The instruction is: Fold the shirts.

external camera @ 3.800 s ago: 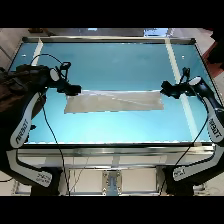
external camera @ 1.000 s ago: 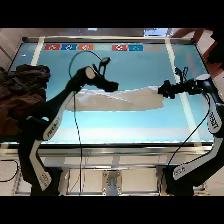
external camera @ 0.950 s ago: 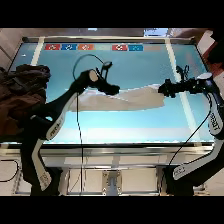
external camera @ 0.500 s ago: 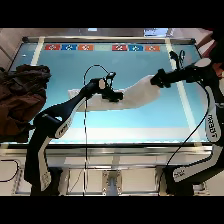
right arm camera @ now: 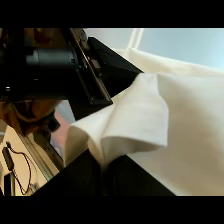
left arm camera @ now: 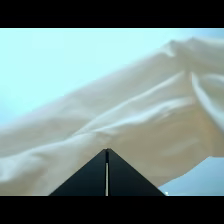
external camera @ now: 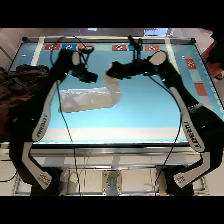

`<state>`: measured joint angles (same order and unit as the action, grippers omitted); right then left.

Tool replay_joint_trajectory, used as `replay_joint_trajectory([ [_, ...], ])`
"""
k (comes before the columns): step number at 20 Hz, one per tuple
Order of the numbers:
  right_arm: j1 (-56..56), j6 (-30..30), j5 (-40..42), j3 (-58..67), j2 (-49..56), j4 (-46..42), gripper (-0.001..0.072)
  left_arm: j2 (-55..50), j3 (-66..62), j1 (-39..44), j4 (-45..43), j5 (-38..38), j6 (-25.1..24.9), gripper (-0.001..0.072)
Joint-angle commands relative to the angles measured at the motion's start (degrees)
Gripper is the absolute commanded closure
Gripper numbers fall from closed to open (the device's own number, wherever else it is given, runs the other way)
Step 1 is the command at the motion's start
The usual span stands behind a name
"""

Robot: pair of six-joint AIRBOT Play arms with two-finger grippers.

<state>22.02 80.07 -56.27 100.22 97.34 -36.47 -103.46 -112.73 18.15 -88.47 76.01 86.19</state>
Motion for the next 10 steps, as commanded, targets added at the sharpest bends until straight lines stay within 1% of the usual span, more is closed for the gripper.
replay_joint_trajectory([
  [1, 9.77, 0.74, 15.56, 0.31, 2.56, 3.72, 0.0690, 8.17, -0.76, -6.25, -9.03, 3.19, -0.46, 0.0695],
  [4, 15.26, 0.72, 20.87, 0.68, 7.13, 8.26, 0.0690, 12.09, -0.76, -11.15, -8.98, 3.21, 0.48, 0.0695],
  [6, 18.12, 0.50, 22.21, 5.20, 12.96, 12.15, 0.0690, 12.92, -0.76, -13.05, -8.79, 3.32, 1.14, 0.0695],
  [9, 20.79, -4.68, 24.79, 14.97, 22.69, 20.70, 0.0686, 12.90, -0.72, -13.51, -8.44, 4.61, 1.05, 0.0695],
  [10, 21.33, -5.73, 26.69, 16.63, 24.68, 24.92, 0.0569, 12.90, -0.72, -13.49, -7.85, 4.98, 0.98, 0.0696],
])
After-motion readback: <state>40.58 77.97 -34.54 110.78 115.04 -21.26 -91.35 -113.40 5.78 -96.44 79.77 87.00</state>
